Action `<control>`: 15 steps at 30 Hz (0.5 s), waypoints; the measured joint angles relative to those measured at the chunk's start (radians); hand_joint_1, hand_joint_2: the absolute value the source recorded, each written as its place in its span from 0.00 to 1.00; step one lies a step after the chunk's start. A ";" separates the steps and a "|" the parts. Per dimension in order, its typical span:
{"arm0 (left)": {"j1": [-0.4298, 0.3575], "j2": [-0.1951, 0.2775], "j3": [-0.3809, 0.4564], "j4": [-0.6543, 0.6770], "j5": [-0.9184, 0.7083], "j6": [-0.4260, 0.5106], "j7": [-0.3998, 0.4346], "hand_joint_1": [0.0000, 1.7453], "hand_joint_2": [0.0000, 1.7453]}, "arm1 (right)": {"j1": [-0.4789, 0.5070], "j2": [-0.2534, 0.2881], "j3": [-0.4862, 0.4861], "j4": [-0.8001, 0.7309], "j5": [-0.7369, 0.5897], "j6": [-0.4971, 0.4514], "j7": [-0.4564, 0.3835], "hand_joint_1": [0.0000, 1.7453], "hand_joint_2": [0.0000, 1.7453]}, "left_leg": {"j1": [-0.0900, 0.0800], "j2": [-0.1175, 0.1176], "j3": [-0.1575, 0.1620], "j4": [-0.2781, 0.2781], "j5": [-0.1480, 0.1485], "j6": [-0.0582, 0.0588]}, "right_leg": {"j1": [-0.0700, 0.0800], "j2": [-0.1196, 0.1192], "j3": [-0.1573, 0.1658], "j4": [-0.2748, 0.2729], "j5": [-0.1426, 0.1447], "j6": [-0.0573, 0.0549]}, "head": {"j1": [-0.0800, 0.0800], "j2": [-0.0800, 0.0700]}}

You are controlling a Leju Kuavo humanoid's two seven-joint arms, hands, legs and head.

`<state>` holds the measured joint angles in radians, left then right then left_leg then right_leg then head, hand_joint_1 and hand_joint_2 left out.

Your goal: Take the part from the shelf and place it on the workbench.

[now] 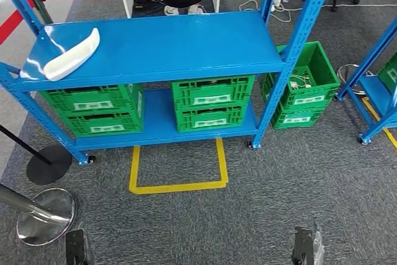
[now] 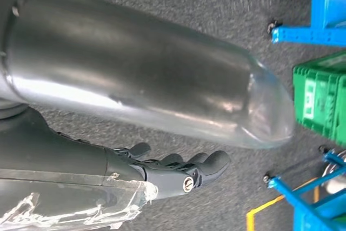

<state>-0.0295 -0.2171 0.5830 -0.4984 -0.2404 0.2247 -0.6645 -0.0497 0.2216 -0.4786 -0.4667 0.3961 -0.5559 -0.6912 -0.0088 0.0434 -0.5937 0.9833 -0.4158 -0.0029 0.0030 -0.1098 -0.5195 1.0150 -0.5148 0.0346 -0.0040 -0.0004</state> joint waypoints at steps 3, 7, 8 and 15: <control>-0.002 -0.002 -0.001 -0.001 0.001 0.000 0.000 0.00 0.00 | 0.002 0.000 0.002 0.000 -0.006 -0.001 0.000 0.00 0.00 | 0.007 -0.038 0.000 -0.001 0.002 0.014 | -0.005 0.089 -0.065 0.149 -0.081 0.012 | 0.007 0.000; 0.001 -0.003 -0.002 -0.001 0.003 -0.001 0.000 0.00 0.00 | 0.010 -0.002 0.003 0.000 -0.011 -0.001 0.000 0.00 0.00 | 0.007 -0.089 0.002 0.000 0.002 0.017 | -0.005 0.107 -0.136 0.259 -0.087 0.009 | 0.009 0.000; 0.001 -0.003 -0.002 -0.001 0.004 -0.001 0.000 0.00 0.00 | 0.009 -0.002 0.003 0.000 -0.012 -0.001 0.000 0.00 0.00 | 0.008 -0.098 0.005 0.000 0.001 0.016 | -0.006 0.109 -0.113 0.198 -0.046 0.008 | 0.009 0.000; 0.008 0.000 -0.008 -0.005 0.012 -0.002 0.000 0.00 0.00 | 0.005 -0.004 0.009 -0.001 -0.025 -0.006 0.000 0.00 0.00 | 0.006 -0.116 0.002 0.005 -0.006 -0.008 | -0.009 0.131 -0.034 0.011 0.028 -0.013 | 0.006 0.000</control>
